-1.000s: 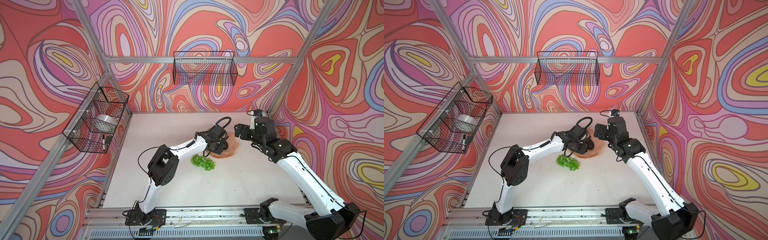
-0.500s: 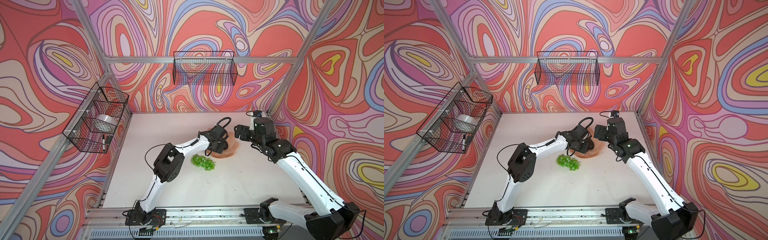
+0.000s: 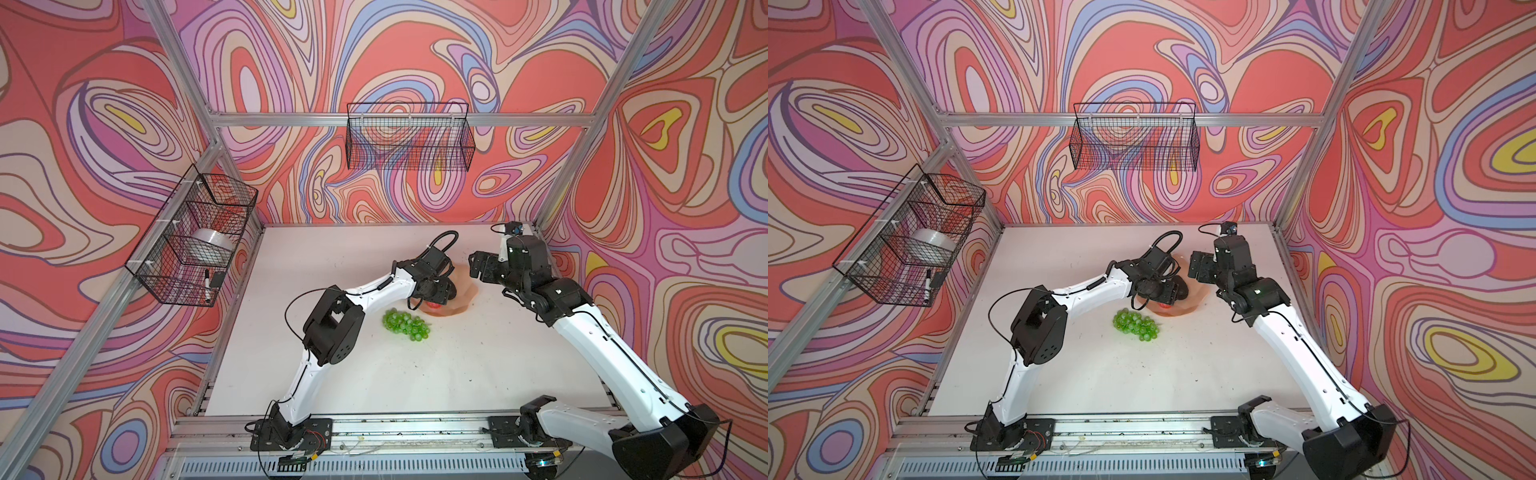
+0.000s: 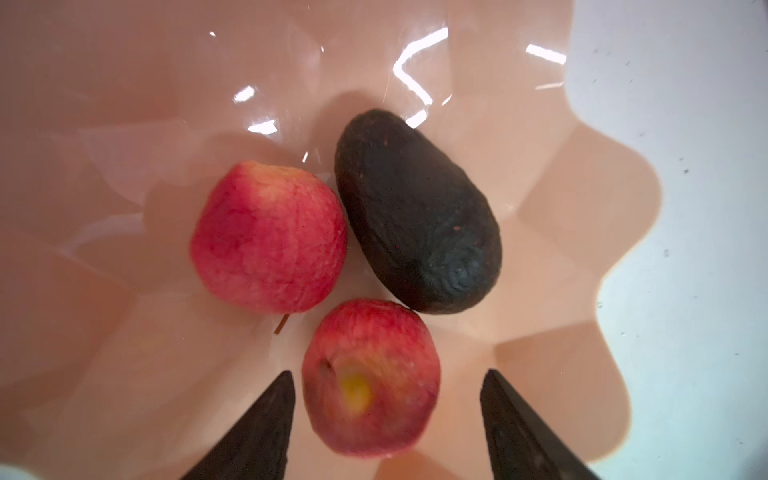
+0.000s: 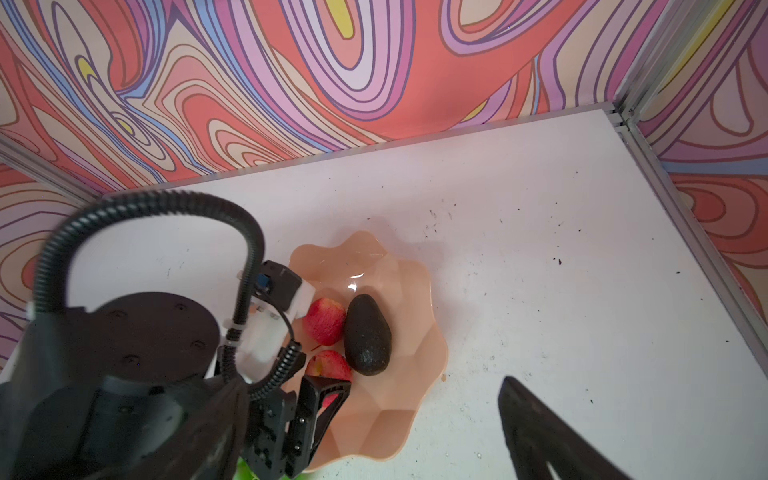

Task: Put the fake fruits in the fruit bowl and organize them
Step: 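Carry the apple into the bowl beside the first apple and release, then grasp the green grapes with the right gripper while the left gripper withdraws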

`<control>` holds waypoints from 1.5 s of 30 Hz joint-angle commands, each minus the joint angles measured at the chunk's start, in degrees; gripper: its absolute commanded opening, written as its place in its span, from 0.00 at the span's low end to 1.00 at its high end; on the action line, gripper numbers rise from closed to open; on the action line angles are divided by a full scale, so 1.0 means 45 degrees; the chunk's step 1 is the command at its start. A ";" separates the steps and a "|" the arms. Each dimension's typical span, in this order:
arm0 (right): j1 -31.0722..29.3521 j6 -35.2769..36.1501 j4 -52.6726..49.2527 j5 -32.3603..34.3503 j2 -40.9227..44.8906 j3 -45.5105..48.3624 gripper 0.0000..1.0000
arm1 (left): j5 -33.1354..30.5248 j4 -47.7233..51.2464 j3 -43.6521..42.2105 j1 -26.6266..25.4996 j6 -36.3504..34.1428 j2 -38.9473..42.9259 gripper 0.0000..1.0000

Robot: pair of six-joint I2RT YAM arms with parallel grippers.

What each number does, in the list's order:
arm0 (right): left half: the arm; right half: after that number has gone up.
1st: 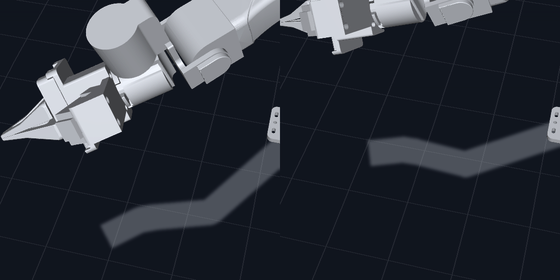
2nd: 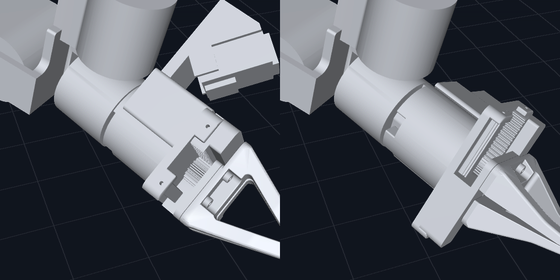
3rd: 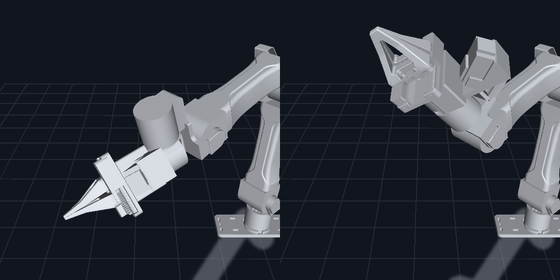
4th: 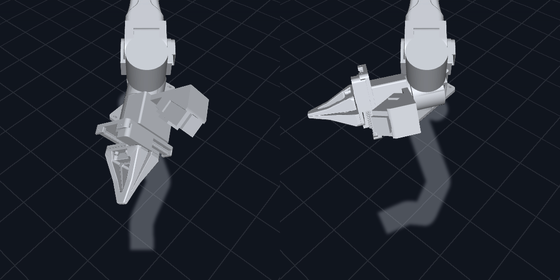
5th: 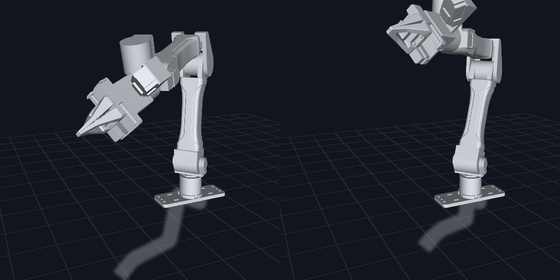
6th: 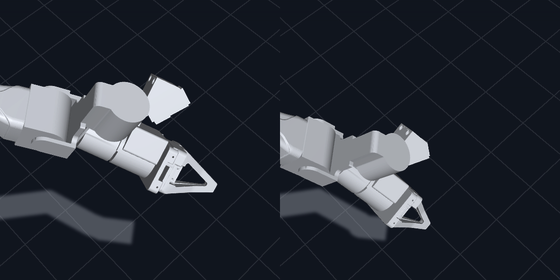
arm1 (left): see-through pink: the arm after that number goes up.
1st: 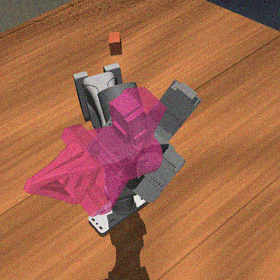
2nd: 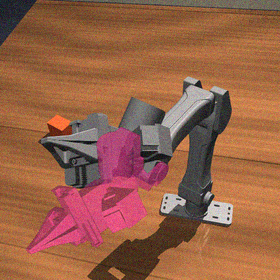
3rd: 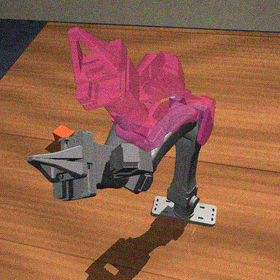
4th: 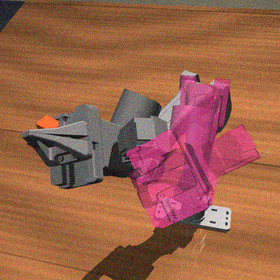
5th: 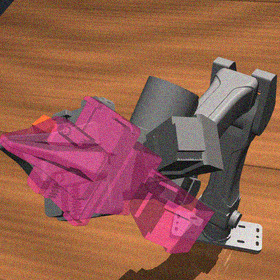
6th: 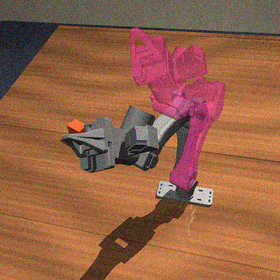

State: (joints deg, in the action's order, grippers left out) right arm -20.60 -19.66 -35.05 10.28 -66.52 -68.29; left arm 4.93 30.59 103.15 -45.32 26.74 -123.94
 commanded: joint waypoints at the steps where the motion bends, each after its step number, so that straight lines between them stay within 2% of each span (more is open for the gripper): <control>1: 0.0008 0.0751 -0.0392 -0.0651 0.0199 -0.0271 0.96 | -0.0169 -0.0741 -0.0561 0.0538 0.0334 0.1709 0.75; 6: -0.0248 0.1186 -0.1193 -0.2139 -0.0225 -0.0446 0.92 | -0.1170 -0.2417 -0.3166 0.1643 0.0699 0.4593 0.78; 10: -0.2564 0.1595 -0.1416 -0.1067 -0.0977 -0.0159 0.92 | -0.3143 -0.3339 -0.5798 0.2646 0.0413 0.7433 0.85; 13: -0.4241 0.1916 -0.1464 -0.0866 -0.2081 -0.0223 0.92 | -0.4240 -0.4105 -0.7683 0.3461 0.0210 0.9255 0.91; 16: -0.5377 0.2400 -0.1150 -0.0943 -0.3255 -0.0341 0.92 | -0.4435 -0.4288 -0.9121 0.4605 0.0327 1.0665 0.94; 19: -0.5788 0.2768 -0.0593 -0.1478 -0.4311 -0.0411 0.92 | -0.4104 -0.3890 -1.0146 0.5982 0.0985 1.1567 0.96; 23: -0.6315 0.3351 -0.0189 -0.1413 -0.5462 -0.0638 0.92 | -0.3368 -0.3698 -1.1292 0.7453 0.1583 1.2491 0.97; 26: -0.6467 0.3610 -0.0235 -0.1410 -0.6224 -0.0950 0.92 | -0.3250 -0.3541 -1.1916 0.7947 0.1677 1.3054 0.97; 33: -0.6784 0.3909 -0.0519 -0.1553 -0.7129 -0.1603 0.88 | -0.3156 -0.3528 -1.2335 0.8311 0.1646 1.3361 0.98; 45: -0.6821 0.3610 -0.1201 -0.0891 -0.9161 -0.2754 0.88 | -0.3230 -0.2954 -1.2427 0.8565 0.1444 1.3427 0.98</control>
State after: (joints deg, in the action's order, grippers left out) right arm -51.09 -2.85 -38.54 4.69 -106.37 -79.40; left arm -9.04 15.09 48.21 -7.35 33.23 -64.53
